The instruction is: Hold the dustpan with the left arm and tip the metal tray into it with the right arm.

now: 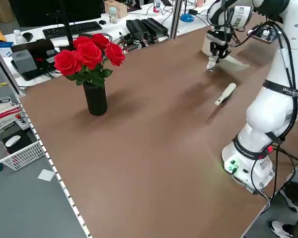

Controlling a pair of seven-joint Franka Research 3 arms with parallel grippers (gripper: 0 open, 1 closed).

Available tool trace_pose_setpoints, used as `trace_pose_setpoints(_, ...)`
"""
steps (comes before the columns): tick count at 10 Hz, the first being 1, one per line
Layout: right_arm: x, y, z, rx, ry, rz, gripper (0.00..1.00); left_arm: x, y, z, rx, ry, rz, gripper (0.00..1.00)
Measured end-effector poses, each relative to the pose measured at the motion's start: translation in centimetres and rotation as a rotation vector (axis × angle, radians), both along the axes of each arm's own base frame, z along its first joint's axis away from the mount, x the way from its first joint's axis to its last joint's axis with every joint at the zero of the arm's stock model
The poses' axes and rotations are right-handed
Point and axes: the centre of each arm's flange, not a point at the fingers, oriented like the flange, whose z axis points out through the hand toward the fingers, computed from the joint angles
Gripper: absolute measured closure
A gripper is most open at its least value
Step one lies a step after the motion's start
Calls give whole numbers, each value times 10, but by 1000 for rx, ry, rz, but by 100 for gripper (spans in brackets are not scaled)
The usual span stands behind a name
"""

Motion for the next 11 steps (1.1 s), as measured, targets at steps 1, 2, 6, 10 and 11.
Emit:
trace_pose_setpoints(1,3,16,20,-9,3,-4,96,1,-24,-1,-17,16,-4,67)
trace_pose_setpoints(2,5,32,37,-30,0,-11,96,4,-48,-7,-35,40,0,67)
trace_pose_setpoints(6,1,108,74,-93,32,-52,96,0,-107,-41,-77,109,45,67)
trace_pose_setpoints(10,-10,179,88,-238,42,-48,96,0,-125,-45,-73,91,71,67)
trace_pose_setpoints(11,-13,194,88,-261,44,-51,96,2,-129,-40,-80,81,73,67)
